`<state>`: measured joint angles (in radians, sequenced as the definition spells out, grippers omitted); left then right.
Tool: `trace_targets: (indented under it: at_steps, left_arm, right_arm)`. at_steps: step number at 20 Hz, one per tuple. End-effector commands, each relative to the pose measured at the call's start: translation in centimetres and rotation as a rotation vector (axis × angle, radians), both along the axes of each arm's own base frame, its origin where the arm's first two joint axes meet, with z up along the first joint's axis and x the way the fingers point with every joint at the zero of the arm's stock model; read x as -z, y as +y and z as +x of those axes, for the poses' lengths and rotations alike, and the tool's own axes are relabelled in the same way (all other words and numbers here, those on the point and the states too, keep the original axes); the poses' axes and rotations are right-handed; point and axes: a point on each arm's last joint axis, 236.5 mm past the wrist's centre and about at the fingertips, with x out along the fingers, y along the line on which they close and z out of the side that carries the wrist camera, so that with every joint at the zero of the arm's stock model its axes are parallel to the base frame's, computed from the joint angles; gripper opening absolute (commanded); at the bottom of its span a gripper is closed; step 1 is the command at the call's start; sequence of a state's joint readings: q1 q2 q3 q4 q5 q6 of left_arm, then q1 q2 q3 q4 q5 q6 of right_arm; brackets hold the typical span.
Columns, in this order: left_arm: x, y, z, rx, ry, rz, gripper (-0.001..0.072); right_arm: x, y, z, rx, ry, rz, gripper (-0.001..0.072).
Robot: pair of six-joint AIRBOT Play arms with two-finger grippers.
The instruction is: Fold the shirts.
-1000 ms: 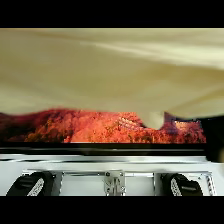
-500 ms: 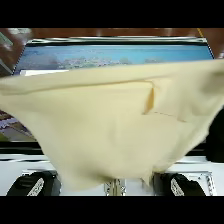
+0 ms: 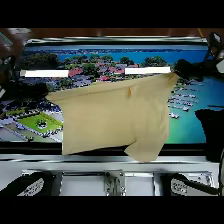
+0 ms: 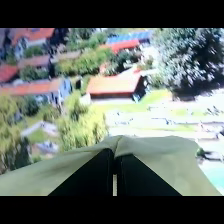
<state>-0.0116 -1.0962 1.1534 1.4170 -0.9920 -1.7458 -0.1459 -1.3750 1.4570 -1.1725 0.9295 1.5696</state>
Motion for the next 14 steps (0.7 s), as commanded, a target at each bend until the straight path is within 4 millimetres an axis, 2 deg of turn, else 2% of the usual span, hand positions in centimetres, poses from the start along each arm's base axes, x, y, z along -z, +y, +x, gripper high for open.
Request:
trace_targets:
  at_steps: [1, 2, 4, 6, 7, 8, 9, 10, 11, 13, 14]
  left_arm:
    - [2.7, -0.1, 6.9, -0.051, -0.07, -0.044, 0.0044]
    - [3.6, -0.5, 8.1, -0.065, -0.082, -0.077, 0.0044]
    - [6.6, -1.4, 8.9, -0.083, -0.029, -0.133, 0.0044]
    - [10.3, -3.2, 7.7, -0.093, 0.11, -0.226, 0.0044]
    - [11.5, -4.2, 6.9, -0.093, 0.174, -0.269, 0.0046]
    - [12.4, -5.0, 6.1, -0.097, 0.231, -0.308, 0.0087]
    - [12.6, -5.1, 5.3, -0.12, 0.28, -0.343, 0.0191]
    - [12.4, -4.7, 4.4, -0.124, 0.325, -0.355, 0.0436]
    - [11.8, -3.8, 3.3, -0.114, 0.373, -0.354, 0.0647]
    - [10.0, -0.8, -0.3, -0.017, 0.49, -0.306, 0.0672]
    - [9.2, 1.2, -2.9, 0.023, 0.57, -0.275, 0.0662]
  right_arm:
    - [2.1, -1.0, 6.2, 0.141, -0.133, 0.139, 0.0067]
    - [3.3, -1.2, 6.6, 0.148, -0.118, 0.138, 0.0067]
    - [7.0, -0.9, 6.6, 0.139, -0.035, 0.147, 0.0067]
    - [10.9, 0.1, 5.4, 0.11, 0.093, 0.169, 0.0067]
    - [12.2, 0.7, 4.7, 0.096, 0.149, 0.184, 0.0068]
    - [12.8, 1.0, 4.1, 0.082, 0.182, 0.19, 0.0076]
    - [12.8, 1.1, 3.9, 0.077, 0.19, 0.192, 0.0142]
    - [12.0, 1.6, 3.5, 0.069, 0.196, 0.22, 0.0448]
    - [10.8, 1.6, 3.0, 0.043, 0.199, 0.228, 0.0689]
    - [7.4, -0.1, 1.2, -0.02, 0.187, 0.168, 0.0692]
    - [5.9, -1.6, -0.2, -0.041, 0.197, 0.121, 0.069]
